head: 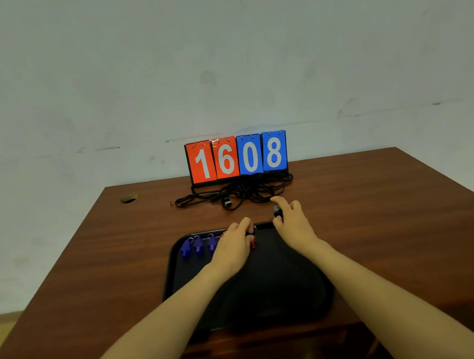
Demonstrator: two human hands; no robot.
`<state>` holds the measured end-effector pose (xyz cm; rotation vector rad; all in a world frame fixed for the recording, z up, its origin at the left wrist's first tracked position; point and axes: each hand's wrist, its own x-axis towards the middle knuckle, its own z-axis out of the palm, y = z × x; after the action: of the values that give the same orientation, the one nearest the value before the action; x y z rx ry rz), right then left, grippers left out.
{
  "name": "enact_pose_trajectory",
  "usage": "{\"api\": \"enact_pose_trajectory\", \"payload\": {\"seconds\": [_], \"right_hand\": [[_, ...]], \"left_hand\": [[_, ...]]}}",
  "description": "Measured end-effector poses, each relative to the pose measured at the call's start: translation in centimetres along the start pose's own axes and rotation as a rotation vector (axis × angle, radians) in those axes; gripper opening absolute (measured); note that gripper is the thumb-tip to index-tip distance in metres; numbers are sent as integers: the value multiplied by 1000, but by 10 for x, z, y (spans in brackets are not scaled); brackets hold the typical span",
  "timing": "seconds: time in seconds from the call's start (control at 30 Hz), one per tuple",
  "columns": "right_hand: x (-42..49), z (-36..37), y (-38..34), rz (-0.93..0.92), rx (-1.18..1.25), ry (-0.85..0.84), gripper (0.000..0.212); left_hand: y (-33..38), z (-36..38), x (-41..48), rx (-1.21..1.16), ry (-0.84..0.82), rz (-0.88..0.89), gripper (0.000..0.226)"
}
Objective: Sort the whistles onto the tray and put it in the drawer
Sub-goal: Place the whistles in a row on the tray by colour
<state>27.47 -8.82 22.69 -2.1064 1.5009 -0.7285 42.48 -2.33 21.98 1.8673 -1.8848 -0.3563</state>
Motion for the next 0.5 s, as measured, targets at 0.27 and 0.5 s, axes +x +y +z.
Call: {"api": "enact_pose_trajectory", "payload": {"seconds": [0.27, 0.5], "right_hand": [[-12, -9, 3, 65, 66, 22, 33], [-16, -10, 18, 41, -12, -44, 21]], "left_hand": [[1, 16, -10, -103, -53, 3, 20], [15, 31, -3, -131, -180, -39, 37]]}}
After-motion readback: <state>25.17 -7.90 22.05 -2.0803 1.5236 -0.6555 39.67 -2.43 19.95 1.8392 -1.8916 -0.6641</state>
